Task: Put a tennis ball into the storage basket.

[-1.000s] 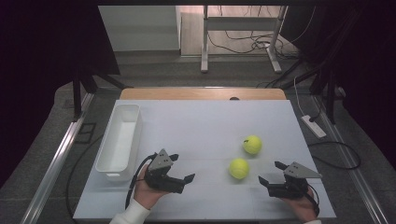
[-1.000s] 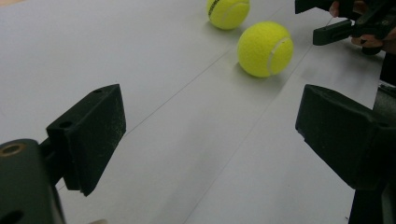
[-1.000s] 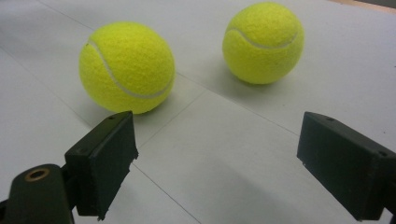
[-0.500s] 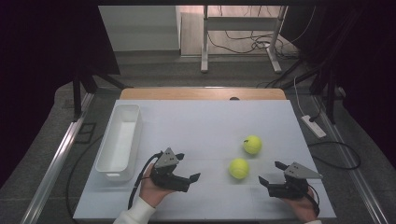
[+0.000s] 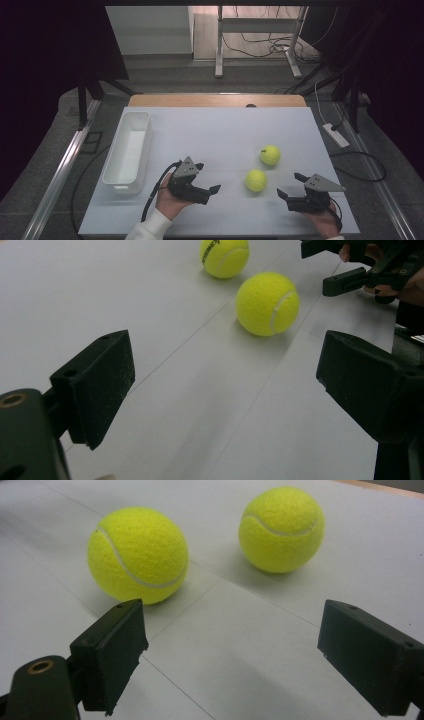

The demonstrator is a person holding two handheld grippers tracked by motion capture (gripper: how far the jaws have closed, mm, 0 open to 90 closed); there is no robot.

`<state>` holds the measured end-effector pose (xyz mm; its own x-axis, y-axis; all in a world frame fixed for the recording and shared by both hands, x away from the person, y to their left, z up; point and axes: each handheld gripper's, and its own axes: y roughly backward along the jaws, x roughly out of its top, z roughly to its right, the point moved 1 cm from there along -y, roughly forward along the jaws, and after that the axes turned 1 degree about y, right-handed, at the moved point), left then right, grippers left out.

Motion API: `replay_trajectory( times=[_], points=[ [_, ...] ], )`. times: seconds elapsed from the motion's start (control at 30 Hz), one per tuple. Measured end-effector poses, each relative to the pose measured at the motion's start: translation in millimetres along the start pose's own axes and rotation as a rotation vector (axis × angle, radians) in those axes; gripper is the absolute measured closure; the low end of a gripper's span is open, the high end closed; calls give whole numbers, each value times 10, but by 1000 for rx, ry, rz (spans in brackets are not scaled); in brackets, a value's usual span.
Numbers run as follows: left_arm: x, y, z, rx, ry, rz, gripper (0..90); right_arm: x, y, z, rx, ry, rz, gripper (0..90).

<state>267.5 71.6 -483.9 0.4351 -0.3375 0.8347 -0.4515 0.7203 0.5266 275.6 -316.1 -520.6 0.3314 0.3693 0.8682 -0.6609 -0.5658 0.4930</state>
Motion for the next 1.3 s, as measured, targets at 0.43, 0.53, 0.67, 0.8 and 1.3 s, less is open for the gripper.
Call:
replay_trajectory(
  times=[0.43, 0.53, 0.67, 0.8, 1.3],
  points=[
    [57, -134, 35, -19, -10, -16, 93, -1, 2, 4, 3, -4, 2, 118],
    [69, -152, 44, -23, -9, -17, 93, -1, 2, 5, 4, -5, 3, 118],
    [86, -188, 51, -26, -9, -23, 93, -1, 2, 5, 2, -5, 2, 118],
    [100, -209, 68, -24, -15, -19, 91, -1, 3, 4, 3, -5, 2, 118],
    [193, -360, 164, -52, -42, -27, 97, -5, 1, 8, -1, -7, 0, 118]
  ],
)
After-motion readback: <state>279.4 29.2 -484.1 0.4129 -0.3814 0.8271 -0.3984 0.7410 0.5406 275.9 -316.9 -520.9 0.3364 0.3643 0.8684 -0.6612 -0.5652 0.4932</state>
